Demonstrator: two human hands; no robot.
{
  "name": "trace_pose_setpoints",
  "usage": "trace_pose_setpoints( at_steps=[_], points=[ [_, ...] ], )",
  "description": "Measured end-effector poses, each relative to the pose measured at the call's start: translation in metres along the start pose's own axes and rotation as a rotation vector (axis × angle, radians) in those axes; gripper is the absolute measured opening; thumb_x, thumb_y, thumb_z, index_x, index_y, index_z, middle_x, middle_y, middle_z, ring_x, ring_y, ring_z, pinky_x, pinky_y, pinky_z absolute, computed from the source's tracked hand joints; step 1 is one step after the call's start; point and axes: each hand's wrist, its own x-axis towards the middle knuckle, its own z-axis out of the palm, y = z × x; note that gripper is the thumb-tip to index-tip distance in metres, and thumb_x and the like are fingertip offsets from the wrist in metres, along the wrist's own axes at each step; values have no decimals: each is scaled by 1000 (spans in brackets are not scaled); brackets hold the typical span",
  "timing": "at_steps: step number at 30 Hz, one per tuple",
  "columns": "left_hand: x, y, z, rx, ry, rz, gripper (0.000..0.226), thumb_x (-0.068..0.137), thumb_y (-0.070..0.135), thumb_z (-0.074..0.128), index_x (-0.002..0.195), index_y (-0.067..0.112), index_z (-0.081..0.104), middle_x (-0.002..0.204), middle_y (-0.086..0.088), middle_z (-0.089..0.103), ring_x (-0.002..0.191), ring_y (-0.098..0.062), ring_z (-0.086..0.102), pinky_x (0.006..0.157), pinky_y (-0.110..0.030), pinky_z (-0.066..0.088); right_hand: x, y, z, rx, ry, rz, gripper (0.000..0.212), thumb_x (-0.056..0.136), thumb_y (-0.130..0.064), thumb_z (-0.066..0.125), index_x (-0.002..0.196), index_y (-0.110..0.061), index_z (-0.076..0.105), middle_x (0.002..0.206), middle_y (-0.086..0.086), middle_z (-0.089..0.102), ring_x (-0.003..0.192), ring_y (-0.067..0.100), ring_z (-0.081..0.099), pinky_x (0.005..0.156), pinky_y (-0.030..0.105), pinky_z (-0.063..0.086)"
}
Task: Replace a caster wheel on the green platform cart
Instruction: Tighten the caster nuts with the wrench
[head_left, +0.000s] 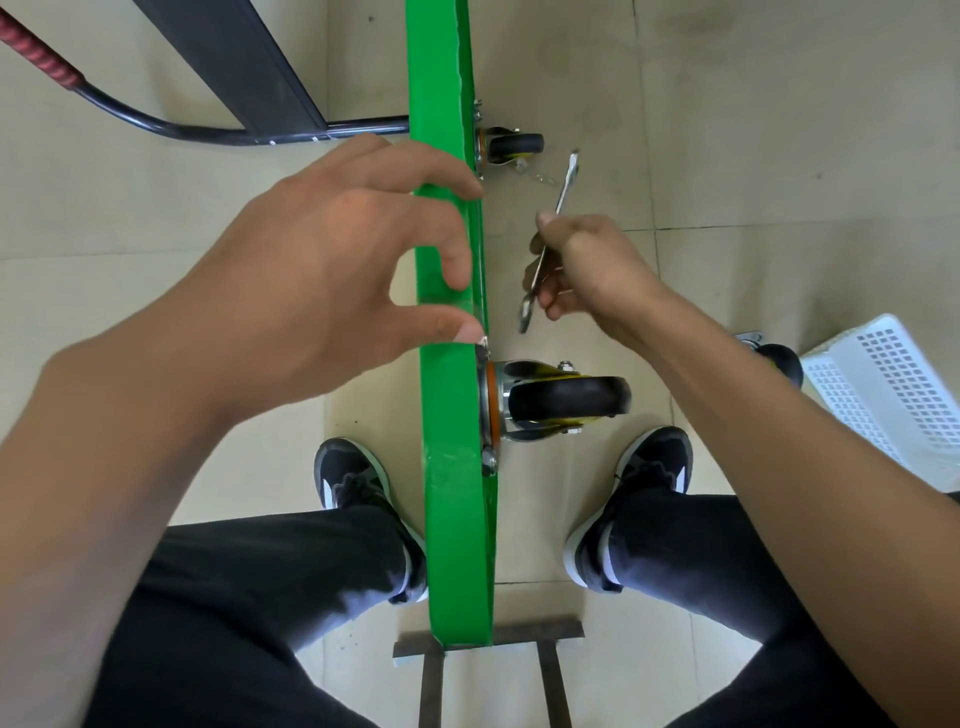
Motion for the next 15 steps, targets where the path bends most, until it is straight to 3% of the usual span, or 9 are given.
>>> trace_pose_setpoints(
  at_steps=[5,8,12,15],
  points=[
    [0,3,1,-5,-3,-9,36,71,65,61,85,33,66,139,13,53,132,-17,42,104,-36,35,-25,-15,-19,-143,36,-293,35,102,-35,56,72,-18,51,53,2,58,46,22,56,44,27,44],
    [3,7,0,4,-4,1,31,73,54,72,89,27,69,138,7,54,131,-20,41,102,-28,29,-47,-19,-29,-236,23,-365,30,101,-31,60,74,-17,55,58,9,62,50,26,59,47,33,49],
    [13,27,-3,30,3,54,29,75,44,80,93,23,70,127,0,62,123,-24,50,100,-29,31,-80,-17,-52,-321,0,-339,23,102,-21,57,85,-5,60,67,17,66,57,29,64,55,37,55],
    [19,53,5,-33,-4,97,29,75,43,81,93,24,68,117,-1,65,115,-23,57,101,-36,41,-109,-12,-77,-352,-2,-314,25,102,-18,57,92,4,60,72,19,64,59,27,63,55,35,55]
  ],
)
